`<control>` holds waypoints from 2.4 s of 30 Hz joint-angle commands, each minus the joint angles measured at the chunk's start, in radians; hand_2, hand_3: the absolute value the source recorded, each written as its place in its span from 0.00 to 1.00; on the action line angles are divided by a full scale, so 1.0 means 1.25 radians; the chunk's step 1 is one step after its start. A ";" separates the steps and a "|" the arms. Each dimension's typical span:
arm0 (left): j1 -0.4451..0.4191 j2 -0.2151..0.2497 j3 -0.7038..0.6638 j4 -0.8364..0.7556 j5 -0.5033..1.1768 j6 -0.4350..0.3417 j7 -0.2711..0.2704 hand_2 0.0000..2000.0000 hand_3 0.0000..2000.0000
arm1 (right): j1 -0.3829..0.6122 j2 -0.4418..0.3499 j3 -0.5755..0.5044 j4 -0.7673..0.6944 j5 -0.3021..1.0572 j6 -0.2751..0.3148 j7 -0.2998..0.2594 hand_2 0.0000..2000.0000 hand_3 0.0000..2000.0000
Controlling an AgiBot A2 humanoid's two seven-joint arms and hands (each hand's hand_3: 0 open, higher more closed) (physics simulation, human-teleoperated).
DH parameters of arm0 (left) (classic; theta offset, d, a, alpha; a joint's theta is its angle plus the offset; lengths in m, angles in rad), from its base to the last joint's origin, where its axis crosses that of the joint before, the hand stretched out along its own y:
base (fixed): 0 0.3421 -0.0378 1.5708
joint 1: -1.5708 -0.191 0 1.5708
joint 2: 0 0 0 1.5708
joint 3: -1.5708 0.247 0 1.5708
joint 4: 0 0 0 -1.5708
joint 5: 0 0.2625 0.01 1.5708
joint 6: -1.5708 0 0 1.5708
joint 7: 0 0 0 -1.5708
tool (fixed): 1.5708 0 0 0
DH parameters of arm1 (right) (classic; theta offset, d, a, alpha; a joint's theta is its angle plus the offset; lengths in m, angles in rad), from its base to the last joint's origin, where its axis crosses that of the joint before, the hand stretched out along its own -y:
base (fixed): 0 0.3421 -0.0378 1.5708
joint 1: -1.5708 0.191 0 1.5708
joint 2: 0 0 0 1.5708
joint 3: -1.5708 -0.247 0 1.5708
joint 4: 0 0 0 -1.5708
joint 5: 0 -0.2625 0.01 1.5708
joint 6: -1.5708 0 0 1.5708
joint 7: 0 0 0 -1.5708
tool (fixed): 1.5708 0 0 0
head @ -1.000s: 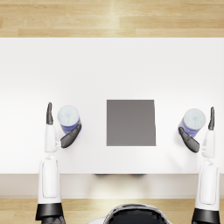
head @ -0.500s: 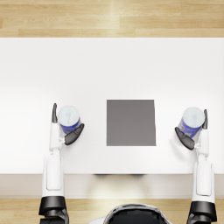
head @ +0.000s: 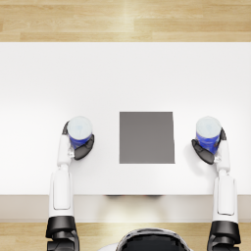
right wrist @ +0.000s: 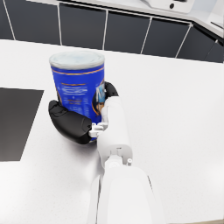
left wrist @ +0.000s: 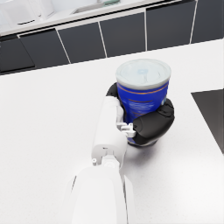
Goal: Pick up the blue can on the left and place it in the middle, then pick up the blue can on the right and place it on top of the can in the middle
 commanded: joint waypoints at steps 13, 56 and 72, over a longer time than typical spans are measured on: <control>0.085 0.070 0.267 -0.193 -0.035 0.017 -0.003 1.00 0.76 | -0.021 -0.016 0.057 0.361 0.000 0.114 0.000 1.00 0.76; -0.052 -0.013 0.276 -0.420 -0.230 0.049 -0.033 0.00 0.00 | 0.214 -0.174 0.255 0.405 0.000 0.126 0.008 1.00 0.76; -0.167 -0.043 0.124 -0.619 -0.231 0.051 0.001 0.00 0.00 | 0.228 -0.138 0.400 0.240 -0.001 -0.250 -0.116 1.00 0.76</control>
